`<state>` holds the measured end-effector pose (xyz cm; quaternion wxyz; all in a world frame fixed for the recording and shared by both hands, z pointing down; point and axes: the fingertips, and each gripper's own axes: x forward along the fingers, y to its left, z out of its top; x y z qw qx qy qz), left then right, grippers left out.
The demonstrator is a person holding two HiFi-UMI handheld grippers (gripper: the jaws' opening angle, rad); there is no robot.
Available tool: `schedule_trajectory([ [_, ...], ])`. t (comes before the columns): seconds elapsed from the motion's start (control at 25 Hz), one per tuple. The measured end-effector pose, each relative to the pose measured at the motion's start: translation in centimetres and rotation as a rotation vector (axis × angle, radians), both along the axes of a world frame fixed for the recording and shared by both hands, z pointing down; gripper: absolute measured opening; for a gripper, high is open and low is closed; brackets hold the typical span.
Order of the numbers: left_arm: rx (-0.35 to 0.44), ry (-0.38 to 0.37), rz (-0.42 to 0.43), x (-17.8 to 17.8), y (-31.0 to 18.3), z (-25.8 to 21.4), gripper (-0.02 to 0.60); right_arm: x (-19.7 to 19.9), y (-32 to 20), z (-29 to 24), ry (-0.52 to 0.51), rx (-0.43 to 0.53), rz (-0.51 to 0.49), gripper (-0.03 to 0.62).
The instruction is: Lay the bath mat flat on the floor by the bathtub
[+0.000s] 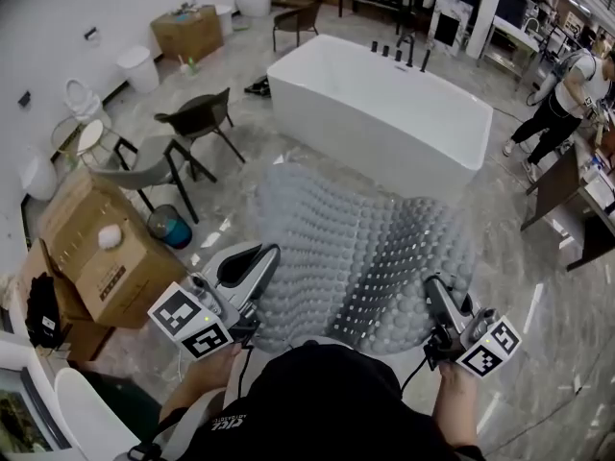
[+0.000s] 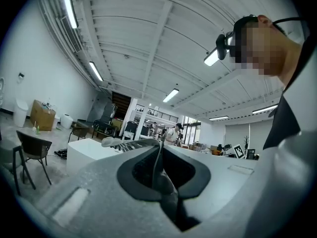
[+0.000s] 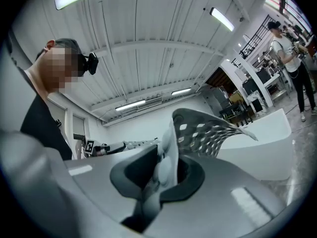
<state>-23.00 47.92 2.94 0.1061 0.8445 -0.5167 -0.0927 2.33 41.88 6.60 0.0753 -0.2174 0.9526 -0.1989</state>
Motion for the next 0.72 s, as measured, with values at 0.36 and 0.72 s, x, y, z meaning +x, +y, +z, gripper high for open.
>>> schedule_trajectory([
  [0.36,-0.007,-0.007,-0.012,-3.5,0.7,0.5,0.018,-3.1,0.5,0.0,0.009,-0.007,-0.013,0.029],
  [0.72,-0.055,0.017,-0.038,-5.3,-3.4,2.1,0.018,-4.5,-3.4,2.3,0.004,-0.074,-0.031,0.029],
])
